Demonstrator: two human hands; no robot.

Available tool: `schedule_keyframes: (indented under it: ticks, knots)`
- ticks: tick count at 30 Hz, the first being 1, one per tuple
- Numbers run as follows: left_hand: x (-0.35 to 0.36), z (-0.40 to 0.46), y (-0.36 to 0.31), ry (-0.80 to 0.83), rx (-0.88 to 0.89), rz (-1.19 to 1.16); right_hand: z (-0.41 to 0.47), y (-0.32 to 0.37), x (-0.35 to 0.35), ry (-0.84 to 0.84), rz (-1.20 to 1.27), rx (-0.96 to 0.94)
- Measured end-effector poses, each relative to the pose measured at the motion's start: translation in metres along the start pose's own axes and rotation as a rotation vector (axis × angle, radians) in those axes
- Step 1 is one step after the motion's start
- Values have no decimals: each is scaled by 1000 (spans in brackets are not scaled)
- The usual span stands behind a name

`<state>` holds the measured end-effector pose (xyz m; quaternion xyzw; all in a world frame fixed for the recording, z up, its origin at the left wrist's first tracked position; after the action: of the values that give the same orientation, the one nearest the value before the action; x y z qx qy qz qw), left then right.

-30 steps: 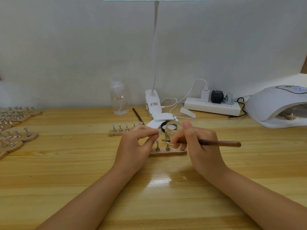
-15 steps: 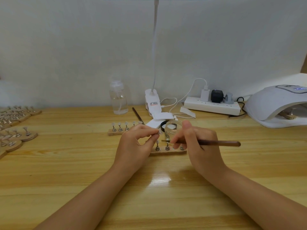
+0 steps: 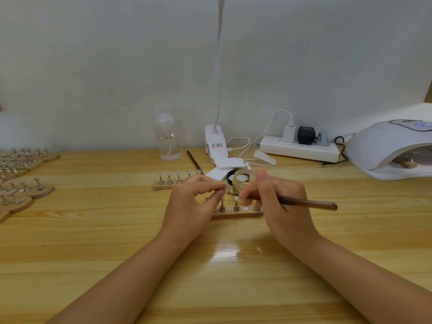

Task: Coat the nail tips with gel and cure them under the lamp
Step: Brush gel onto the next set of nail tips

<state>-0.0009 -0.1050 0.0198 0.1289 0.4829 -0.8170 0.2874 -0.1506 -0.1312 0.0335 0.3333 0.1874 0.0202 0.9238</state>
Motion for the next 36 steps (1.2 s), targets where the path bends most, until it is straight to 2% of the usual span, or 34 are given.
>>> schedule_keyframes:
  ticks: [5, 9, 14, 17, 21, 25, 29, 33, 36]
  knots:
    - [1, 0, 1, 6, 3, -5, 2, 6, -1, -9, -84, -56]
    - [1, 1, 0, 15, 4, -4, 0, -4, -1, 3, 29, 52]
    - [0, 0, -1, 14, 15, 11, 2, 4, -1, 7, -63, -31]
    - [1, 0, -1, 17, 11, -3, 0, -4, 0, 14, 56, 55]
    - [1, 0, 0, 19, 11, -2, 2, 5, -1, 13, -8, -32]
    - [1, 0, 0, 17, 20, -18, 1, -3, 3, 37, 94, 54]
    - [0, 2, 0, 15, 29, -17, 4, 8, 0, 9, 28, -31]
    - [0, 1, 0, 8, 29, -20, 1, -2, 3, 34, 166, 66]
    - [-1, 1, 1, 0, 19, -33, 1, 4, 0, 3, 137, 23]
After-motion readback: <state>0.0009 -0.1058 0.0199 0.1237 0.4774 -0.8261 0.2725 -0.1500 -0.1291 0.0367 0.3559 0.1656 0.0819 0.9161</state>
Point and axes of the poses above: each hand's wrist, its own z-axis towards the middle knuckle, its own x-axis out of the palm, y = z × x, the point moved 8 cm from there along z, towards the middle knuckle, and after that the axes turned 10 degrees about y, right-handed, at the moved point
